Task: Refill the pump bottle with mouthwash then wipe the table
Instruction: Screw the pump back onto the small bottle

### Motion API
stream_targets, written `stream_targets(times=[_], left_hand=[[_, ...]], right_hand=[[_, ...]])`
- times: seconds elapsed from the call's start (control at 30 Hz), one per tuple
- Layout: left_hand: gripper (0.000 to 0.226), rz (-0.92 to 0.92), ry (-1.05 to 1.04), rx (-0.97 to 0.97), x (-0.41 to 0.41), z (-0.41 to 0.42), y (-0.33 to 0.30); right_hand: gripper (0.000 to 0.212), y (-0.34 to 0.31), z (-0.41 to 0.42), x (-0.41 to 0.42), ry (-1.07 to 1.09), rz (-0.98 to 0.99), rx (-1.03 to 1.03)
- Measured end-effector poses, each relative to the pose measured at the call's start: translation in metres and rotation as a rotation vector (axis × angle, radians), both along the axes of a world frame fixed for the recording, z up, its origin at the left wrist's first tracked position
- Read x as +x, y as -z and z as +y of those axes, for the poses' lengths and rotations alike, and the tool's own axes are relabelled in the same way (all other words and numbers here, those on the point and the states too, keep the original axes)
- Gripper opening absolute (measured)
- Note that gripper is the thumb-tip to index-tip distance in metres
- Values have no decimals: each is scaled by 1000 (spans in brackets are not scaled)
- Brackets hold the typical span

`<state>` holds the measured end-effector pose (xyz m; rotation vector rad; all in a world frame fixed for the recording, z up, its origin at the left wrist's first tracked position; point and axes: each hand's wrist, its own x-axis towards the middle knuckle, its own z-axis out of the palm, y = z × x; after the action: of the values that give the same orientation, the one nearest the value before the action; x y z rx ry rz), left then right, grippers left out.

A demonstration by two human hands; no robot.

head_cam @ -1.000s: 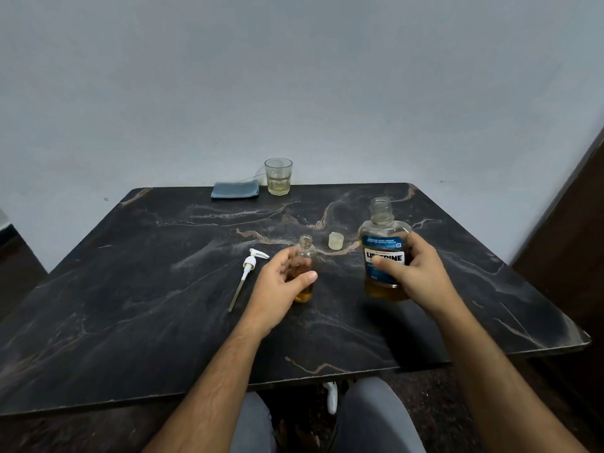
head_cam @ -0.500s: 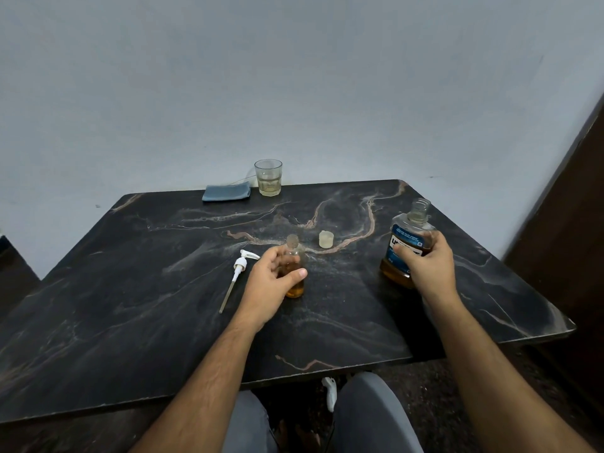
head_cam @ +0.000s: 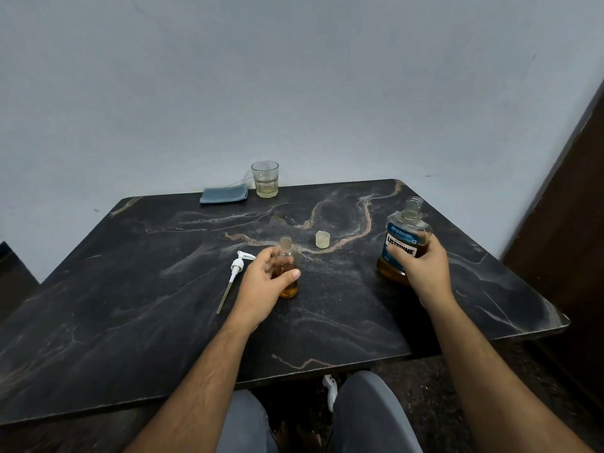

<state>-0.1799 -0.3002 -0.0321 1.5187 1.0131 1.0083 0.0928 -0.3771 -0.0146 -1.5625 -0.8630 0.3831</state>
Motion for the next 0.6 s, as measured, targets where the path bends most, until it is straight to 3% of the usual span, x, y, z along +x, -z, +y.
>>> stream_targets(times=[0.13,0.2,0.3,0.43,0.6], left_hand=[[54,10,-3,-2,0,0,1],[53,13,-4,-1,-1,-1,1],[54,9,-7,-3,-2,-2,1],[57,7,-4,-5,-3,-2,3],[74,36,16,11,-7,-1,4]], right_hand=[[50,5,-1,0,12,-36,-18],[63,5,-4,-3,40,-57,-6],[77,1,-16,-19,234,-125,53],[55,-2,-31,-52,459,-363,324],[20,6,-23,-94,117,-491,362]])
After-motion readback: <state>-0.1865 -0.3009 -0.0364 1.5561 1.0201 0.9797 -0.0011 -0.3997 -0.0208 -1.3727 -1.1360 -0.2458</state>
